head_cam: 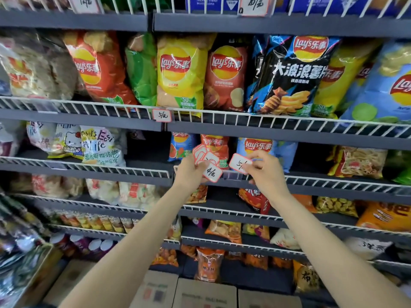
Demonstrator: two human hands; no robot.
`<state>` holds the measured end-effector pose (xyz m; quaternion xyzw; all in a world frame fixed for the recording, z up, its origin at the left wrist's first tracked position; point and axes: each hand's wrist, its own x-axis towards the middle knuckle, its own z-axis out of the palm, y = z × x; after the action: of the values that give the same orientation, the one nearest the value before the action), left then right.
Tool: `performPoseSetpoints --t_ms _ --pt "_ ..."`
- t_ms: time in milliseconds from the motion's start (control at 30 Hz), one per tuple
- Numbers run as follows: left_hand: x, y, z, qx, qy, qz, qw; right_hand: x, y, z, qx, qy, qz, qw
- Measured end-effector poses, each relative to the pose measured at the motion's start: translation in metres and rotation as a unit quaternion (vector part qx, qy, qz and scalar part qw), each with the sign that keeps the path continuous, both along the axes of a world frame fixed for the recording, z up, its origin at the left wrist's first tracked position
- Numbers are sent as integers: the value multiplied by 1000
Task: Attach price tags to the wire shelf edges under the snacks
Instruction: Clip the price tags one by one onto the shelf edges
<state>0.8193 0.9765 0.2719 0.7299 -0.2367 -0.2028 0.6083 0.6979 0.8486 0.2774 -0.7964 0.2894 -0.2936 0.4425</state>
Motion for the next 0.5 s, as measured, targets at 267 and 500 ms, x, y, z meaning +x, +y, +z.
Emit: performPoseSetpoints --t_ms 267,500 --pt "36 -39 -60 183 -43 -136 973 31 -44 -50 -81 72 -46 993" --pt "33 -57 -69 165 29 -198 966 44 -52 -69 -146 124 -3 981"
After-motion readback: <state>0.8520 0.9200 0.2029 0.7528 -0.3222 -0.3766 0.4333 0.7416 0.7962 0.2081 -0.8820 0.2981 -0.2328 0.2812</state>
